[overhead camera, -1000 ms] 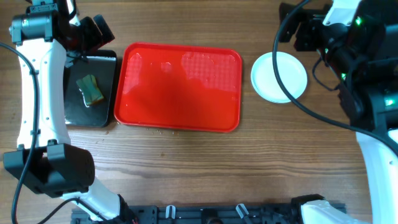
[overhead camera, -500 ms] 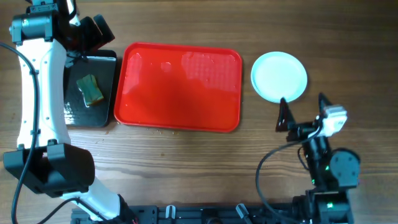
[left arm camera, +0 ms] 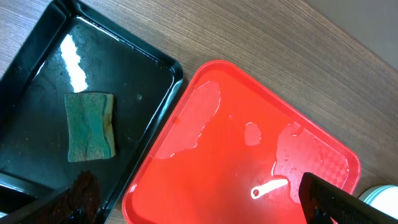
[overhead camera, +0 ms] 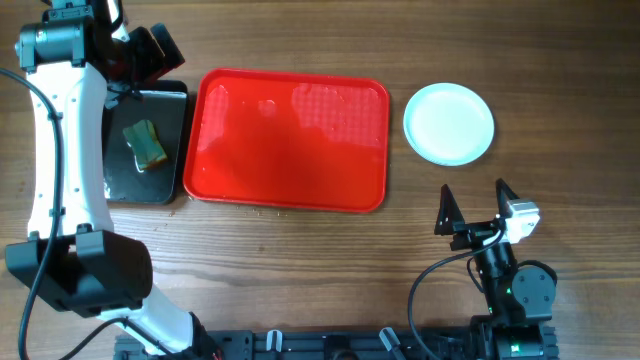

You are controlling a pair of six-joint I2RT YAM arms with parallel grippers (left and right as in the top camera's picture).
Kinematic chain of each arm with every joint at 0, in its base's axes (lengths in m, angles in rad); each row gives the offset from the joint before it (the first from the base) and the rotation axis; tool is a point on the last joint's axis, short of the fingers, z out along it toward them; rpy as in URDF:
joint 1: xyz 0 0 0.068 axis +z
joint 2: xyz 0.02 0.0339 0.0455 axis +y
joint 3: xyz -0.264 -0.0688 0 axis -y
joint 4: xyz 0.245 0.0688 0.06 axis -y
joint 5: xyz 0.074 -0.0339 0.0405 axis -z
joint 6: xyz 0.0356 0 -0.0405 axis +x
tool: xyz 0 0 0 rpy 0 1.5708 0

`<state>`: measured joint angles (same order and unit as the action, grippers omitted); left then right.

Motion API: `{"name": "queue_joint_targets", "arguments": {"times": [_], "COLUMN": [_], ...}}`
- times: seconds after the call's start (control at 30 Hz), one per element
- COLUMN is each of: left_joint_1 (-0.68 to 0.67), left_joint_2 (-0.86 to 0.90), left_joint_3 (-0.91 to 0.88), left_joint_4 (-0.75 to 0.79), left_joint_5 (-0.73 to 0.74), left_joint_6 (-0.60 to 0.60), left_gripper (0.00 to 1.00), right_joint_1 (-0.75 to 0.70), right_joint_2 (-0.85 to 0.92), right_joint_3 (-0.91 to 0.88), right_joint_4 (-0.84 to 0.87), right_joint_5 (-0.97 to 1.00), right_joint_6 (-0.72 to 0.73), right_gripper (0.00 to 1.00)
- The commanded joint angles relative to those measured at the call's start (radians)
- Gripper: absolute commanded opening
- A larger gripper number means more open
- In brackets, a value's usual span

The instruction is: Clean dirty plates on tray and stack at the side

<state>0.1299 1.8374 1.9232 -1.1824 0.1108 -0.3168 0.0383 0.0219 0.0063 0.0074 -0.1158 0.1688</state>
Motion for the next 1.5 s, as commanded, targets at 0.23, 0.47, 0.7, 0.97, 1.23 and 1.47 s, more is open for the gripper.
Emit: {"name": "queue_joint_targets", "arguments": {"times": [0.23,0.47,0.7,0.97,1.23,1.47], "left_joint_1": [0.000,-0.035,-0.178,-0.056,-0.021,-0.022], "left_joint_2": [0.008,-0.034,-0.384,-0.990,-1.612,-1.773], "left_joint_3": [0.001,-0.012,-0.425,-1.331,-1.825,-1.918], "left_joint_4": [0.000,-0.008,0.340,0.976,1.150,1.139], "left_joint_5": [0.012,-0.014,-0.264,-0.082,-0.073,-0.074], "left_joint_6": [-0.008,-0.003,0.026,0.026,0.146,0.222], "left_gripper": [1.00,1.00,1.00,1.00,1.00,1.00], "right_joint_1": [-0.003,-0.003,-0.003,-0.003,-0.003,-0.003], "right_joint_2": [-0.008,-0.008,-0.008,-0.008,-0.008,-0.008], "right_joint_3": [-0.001,-0.001,-0.001,-0.001,-0.001,-0.001], "right_joint_4": [0.002,0.002,0.002,0.002,0.002,0.002], "right_joint_5": [-0.018,-0.018,-0.018,-0.018,-0.018,-0.018], "right_joint_6": [0.018,0.018,0.017,0.018,0.017,0.017], "right_gripper": [1.00,1.00,1.00,1.00,1.00,1.00]}}
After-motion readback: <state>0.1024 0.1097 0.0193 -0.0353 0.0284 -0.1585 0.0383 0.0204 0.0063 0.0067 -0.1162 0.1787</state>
